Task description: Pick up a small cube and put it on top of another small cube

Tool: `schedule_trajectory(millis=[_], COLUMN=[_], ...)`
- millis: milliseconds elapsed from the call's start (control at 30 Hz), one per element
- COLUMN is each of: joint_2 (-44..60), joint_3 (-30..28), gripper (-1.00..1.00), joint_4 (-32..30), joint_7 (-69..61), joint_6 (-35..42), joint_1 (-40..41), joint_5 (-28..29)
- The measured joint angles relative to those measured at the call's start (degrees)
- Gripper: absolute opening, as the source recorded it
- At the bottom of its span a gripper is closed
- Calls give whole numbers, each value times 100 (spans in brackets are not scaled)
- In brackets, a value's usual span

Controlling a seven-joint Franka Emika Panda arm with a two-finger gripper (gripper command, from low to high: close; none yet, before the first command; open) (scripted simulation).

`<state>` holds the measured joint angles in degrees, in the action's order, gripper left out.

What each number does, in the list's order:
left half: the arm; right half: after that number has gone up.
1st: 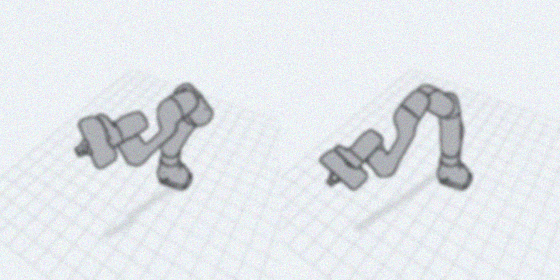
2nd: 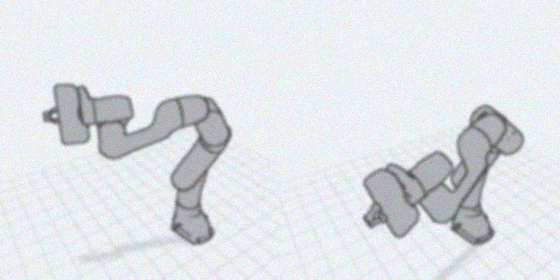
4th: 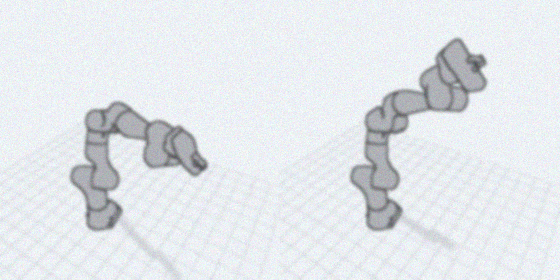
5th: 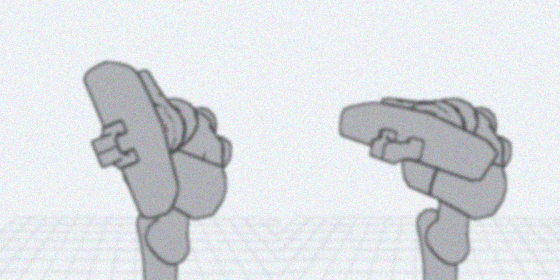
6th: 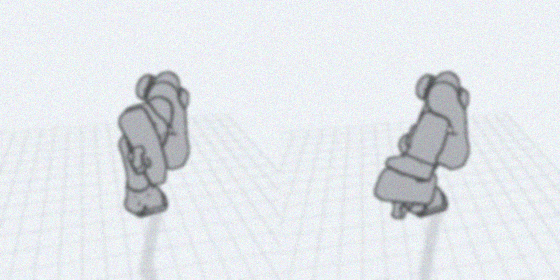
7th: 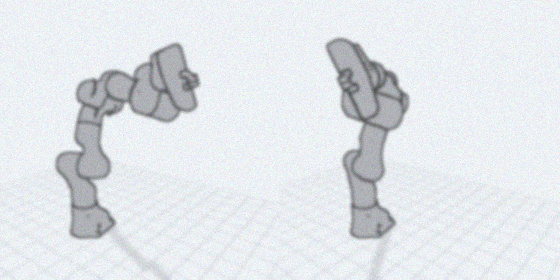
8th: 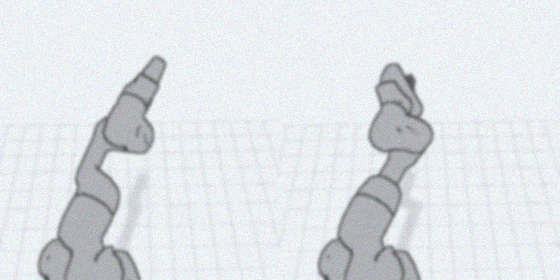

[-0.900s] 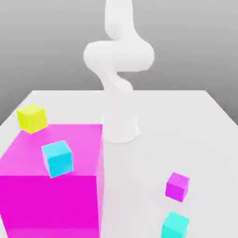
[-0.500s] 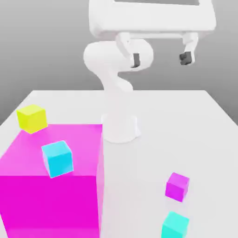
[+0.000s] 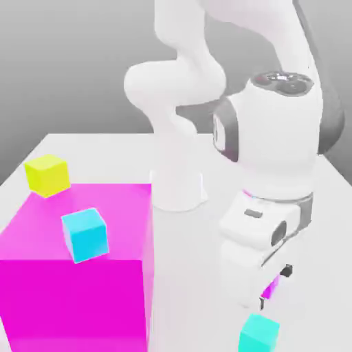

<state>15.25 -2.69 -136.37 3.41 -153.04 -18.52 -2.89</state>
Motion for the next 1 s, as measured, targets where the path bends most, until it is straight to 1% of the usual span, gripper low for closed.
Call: schedule_trajectory(millis=[167,200,433,567,667,800,933,1000], joint_2=[1034,1158,1145,432,-97,-884,-1683,-2083], joint_3=[65,77,78,27,15,-341,-627,-744], gripper=[0,-100,-100,-100,-100,-100,-100,-100], joint_4=[153,177,175,29,126,95,32,-1], joint_7=[-119,-128,-122,-73,-84,143,549,786], joint_6=[-743,-839,-820,-254,136,821,1509,1847], joint_1=[14,24,25,-12,180,572,1272,1479], joint_5=[32,21,31,99,-264,-473,-430,-361])
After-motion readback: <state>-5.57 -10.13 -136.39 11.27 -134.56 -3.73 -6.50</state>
